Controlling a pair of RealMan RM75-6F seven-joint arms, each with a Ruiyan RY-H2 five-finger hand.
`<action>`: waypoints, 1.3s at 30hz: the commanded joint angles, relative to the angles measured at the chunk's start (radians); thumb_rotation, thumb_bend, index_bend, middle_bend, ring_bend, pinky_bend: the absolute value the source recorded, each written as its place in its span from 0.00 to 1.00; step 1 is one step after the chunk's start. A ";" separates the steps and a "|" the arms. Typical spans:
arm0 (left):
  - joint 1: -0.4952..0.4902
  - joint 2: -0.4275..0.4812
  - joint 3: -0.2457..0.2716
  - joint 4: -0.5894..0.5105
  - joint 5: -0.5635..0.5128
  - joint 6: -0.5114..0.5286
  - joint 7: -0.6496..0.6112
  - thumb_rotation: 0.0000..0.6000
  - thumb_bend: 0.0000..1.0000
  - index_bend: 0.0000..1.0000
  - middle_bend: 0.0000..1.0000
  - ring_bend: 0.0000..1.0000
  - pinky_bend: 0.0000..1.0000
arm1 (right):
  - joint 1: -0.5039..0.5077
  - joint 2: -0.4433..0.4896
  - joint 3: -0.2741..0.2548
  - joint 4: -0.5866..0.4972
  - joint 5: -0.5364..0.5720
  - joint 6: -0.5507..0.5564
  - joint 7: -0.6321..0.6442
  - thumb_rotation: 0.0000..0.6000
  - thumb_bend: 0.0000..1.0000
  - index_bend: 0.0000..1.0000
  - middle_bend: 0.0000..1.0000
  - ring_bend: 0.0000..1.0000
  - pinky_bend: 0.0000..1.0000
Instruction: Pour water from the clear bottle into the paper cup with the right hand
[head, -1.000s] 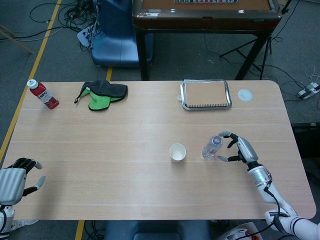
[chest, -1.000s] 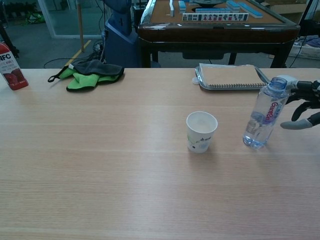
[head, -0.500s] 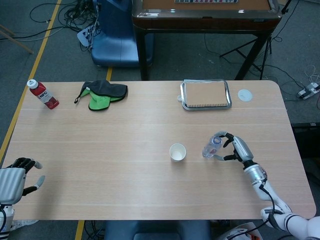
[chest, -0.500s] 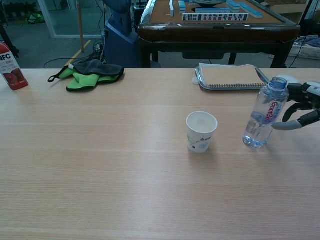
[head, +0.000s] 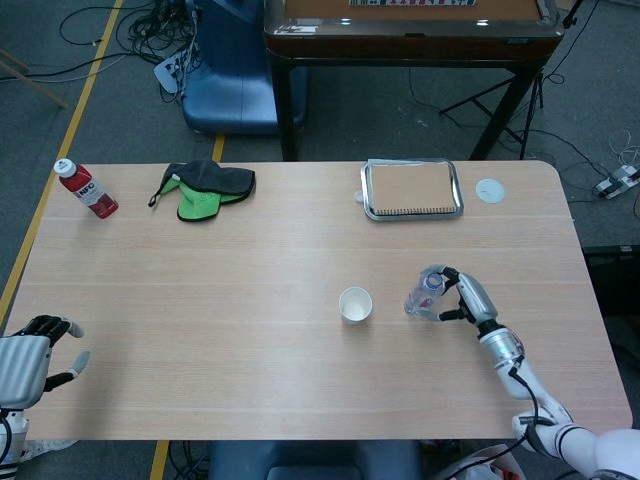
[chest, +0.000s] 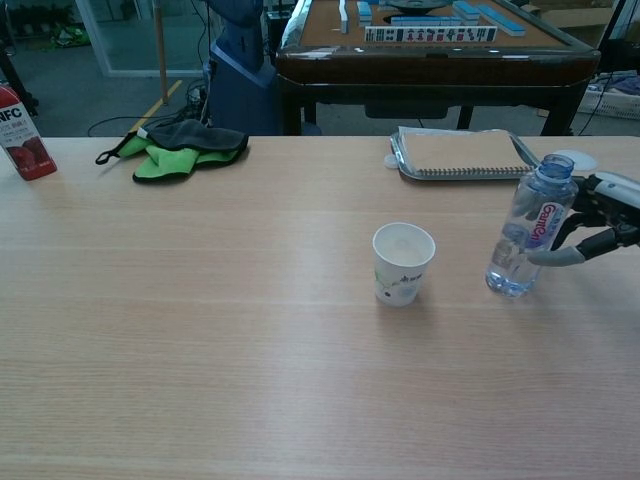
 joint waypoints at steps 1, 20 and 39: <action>0.000 0.000 0.000 -0.001 0.000 0.000 -0.001 1.00 0.24 0.49 0.45 0.33 0.60 | 0.002 -0.008 0.003 0.008 0.004 0.002 -0.002 1.00 0.00 0.36 0.31 0.25 0.46; 0.001 0.006 -0.001 -0.006 -0.004 -0.001 -0.011 1.00 0.24 0.49 0.45 0.33 0.60 | 0.020 -0.077 0.020 0.083 0.029 -0.011 -0.018 1.00 0.00 0.47 0.39 0.32 0.48; 0.003 0.009 -0.002 -0.011 -0.003 0.002 -0.016 1.00 0.24 0.49 0.45 0.33 0.60 | 0.034 -0.086 0.013 0.090 0.035 -0.047 -0.046 1.00 0.00 0.47 0.39 0.32 0.48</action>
